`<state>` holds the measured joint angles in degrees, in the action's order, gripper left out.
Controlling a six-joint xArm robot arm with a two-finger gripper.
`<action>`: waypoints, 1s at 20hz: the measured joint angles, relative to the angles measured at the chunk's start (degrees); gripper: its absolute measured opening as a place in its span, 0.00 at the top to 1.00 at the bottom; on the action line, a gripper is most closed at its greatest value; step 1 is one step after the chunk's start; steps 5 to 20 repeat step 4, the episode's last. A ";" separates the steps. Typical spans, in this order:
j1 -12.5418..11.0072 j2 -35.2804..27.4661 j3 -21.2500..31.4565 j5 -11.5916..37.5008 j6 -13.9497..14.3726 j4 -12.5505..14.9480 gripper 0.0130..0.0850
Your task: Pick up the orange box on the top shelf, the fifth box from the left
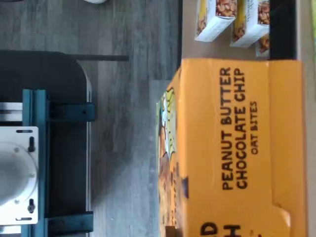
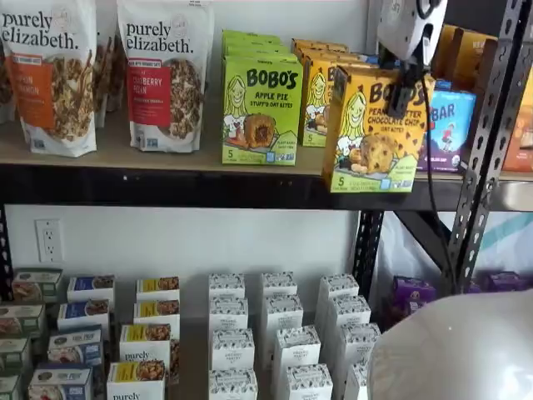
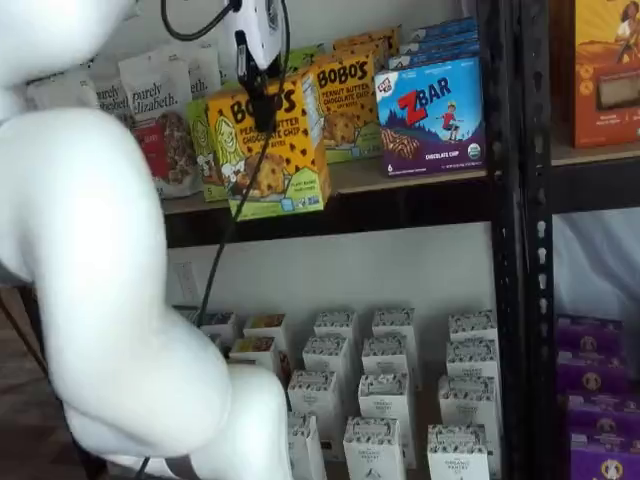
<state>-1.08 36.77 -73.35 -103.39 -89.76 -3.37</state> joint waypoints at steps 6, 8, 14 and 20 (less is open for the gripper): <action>0.68 2.30 1.82 -1.08 0.75 -0.09 1.00; 0.68 2.30 1.82 -1.08 0.75 -0.09 1.00; 0.68 2.30 1.82 -1.08 0.75 -0.09 1.00; 0.68 2.30 1.82 -1.08 0.75 -0.09 1.00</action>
